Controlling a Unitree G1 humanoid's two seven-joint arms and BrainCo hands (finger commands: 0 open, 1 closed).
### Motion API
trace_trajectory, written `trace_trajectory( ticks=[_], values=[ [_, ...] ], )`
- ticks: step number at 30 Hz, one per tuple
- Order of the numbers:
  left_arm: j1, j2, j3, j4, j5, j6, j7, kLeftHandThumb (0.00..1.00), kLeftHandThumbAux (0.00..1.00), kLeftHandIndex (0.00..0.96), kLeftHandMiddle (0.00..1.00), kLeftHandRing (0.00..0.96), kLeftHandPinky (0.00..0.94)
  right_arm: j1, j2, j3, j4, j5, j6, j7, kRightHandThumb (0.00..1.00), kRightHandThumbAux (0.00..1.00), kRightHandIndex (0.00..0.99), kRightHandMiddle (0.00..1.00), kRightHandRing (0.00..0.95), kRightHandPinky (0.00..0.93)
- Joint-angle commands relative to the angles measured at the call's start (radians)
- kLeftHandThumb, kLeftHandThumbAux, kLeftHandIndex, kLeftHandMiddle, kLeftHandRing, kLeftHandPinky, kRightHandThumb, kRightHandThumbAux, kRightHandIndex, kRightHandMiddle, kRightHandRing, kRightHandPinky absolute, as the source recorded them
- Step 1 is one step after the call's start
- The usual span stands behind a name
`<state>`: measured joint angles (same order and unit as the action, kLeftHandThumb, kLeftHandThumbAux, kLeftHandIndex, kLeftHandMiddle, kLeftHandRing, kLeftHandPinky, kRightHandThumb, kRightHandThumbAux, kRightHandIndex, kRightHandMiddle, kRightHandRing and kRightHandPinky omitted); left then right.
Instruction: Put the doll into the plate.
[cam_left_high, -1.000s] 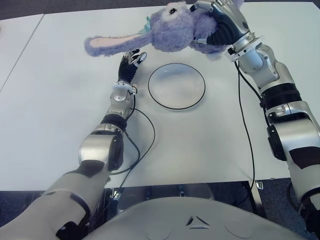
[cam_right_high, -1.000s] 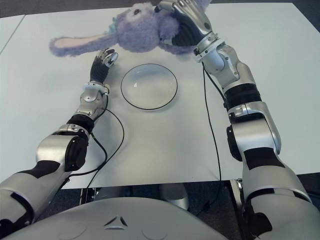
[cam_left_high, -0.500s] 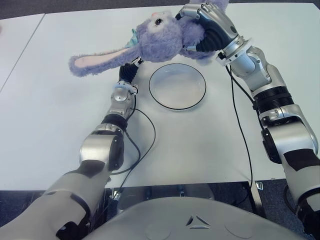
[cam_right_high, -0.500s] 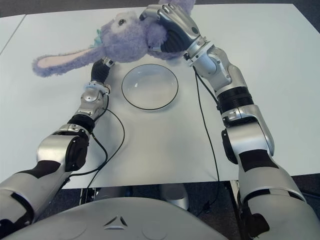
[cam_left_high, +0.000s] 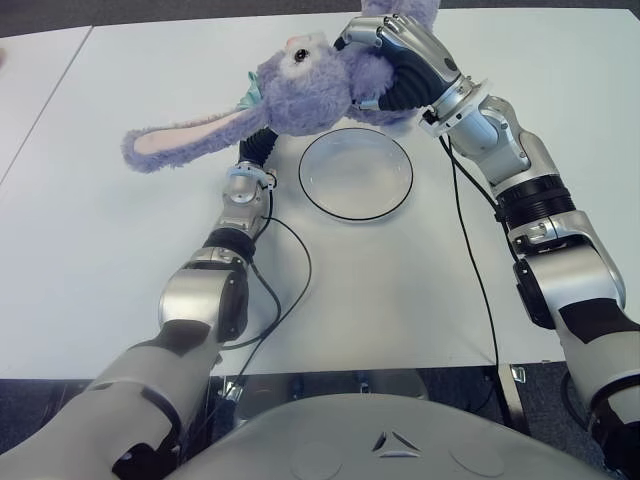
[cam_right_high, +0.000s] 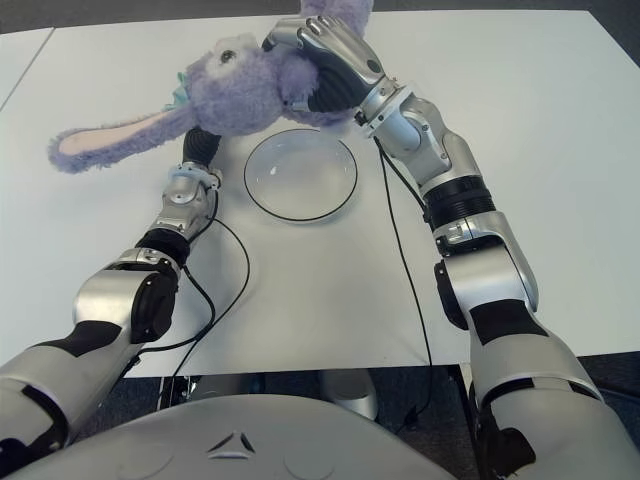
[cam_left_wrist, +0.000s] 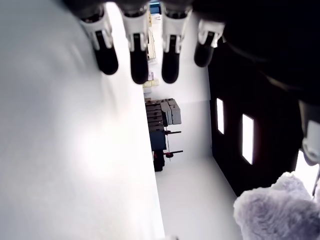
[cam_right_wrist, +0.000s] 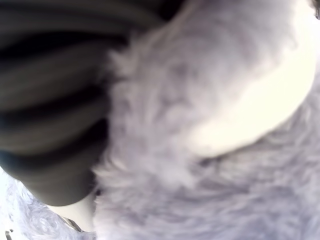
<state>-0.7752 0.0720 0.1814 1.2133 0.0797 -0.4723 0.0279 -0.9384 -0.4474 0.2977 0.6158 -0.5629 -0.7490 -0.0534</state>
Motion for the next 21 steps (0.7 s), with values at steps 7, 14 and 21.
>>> trace_trajectory(
  ticks=[7,14,21],
  values=[
    [0.235,-0.065,-0.013,0.158,0.021,0.176,-0.003,0.000,0.477,0.121,0.163,0.153,0.148,0.026,0.035,0.020,0.013,-0.014,0.005,-0.002,0.313,0.860,0.728,0.825,0.806,0.768],
    [0.237,-0.068,-0.014,0.158,0.022,0.173,0.001,0.000,0.476,0.124,0.167,0.161,0.160,0.026,0.042,0.023,0.019,-0.020,0.006,-0.005,0.288,0.871,0.726,0.820,0.801,0.766],
    [0.238,-0.069,-0.011,0.157,0.017,0.170,-0.003,0.000,0.473,0.119,0.160,0.151,0.146,0.025,0.056,0.034,0.042,-0.015,0.017,0.019,0.287,0.871,0.725,0.820,0.802,0.772]
  ],
)
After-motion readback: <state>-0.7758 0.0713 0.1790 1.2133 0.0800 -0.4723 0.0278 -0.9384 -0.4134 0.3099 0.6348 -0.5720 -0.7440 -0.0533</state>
